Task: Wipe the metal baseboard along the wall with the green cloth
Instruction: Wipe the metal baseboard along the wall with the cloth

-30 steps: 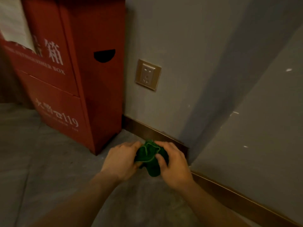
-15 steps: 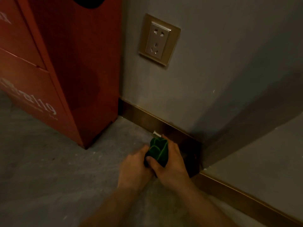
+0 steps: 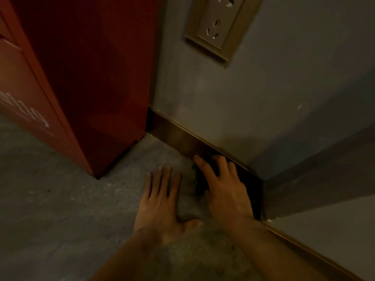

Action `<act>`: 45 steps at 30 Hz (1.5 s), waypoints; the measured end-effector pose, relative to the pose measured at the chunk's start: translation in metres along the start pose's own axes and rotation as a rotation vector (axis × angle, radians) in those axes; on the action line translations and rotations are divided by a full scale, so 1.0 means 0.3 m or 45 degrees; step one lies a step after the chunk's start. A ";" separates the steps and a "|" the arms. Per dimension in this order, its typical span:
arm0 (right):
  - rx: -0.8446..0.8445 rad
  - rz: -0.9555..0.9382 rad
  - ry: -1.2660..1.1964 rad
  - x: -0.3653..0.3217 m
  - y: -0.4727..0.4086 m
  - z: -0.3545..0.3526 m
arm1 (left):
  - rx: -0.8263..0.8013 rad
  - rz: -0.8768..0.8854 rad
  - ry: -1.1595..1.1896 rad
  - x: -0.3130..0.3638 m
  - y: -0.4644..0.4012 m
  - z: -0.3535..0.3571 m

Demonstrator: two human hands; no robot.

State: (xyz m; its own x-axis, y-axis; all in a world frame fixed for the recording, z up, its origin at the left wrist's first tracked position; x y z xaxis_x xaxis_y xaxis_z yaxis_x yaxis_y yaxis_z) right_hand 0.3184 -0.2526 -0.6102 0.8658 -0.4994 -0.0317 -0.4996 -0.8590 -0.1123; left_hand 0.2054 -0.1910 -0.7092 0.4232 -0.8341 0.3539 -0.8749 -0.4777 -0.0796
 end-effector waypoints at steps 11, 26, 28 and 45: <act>0.171 -0.487 0.605 -0.197 -0.197 0.131 | 0.014 0.039 -0.034 -0.003 -0.002 0.015; -0.010 -0.508 0.763 -0.129 -0.175 0.191 | 0.018 0.059 -0.028 -0.002 0.007 0.006; -0.050 -0.481 0.789 -0.110 -0.169 0.193 | 0.008 0.049 -0.026 -0.004 0.008 0.008; -0.262 -0.358 0.844 0.001 -0.070 0.153 | 0.033 0.027 -0.040 -0.011 0.008 0.005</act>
State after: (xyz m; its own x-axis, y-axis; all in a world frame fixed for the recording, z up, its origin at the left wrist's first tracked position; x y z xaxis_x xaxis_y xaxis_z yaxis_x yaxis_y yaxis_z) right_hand 0.3305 -0.2296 -0.6536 0.7951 -0.1652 0.5835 -0.3134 -0.9357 0.1621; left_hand 0.2023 -0.1900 -0.7119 0.4124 -0.8522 0.3221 -0.8774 -0.4666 -0.1112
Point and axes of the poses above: each hand's wrist, its own y-axis away from the middle knuckle, its own z-axis out of the palm, x = y × z, the point moved 6 cm from there along -y, towards the middle knuckle, and after that the axes turned 10 degrees about z, right-handed, at the moved point
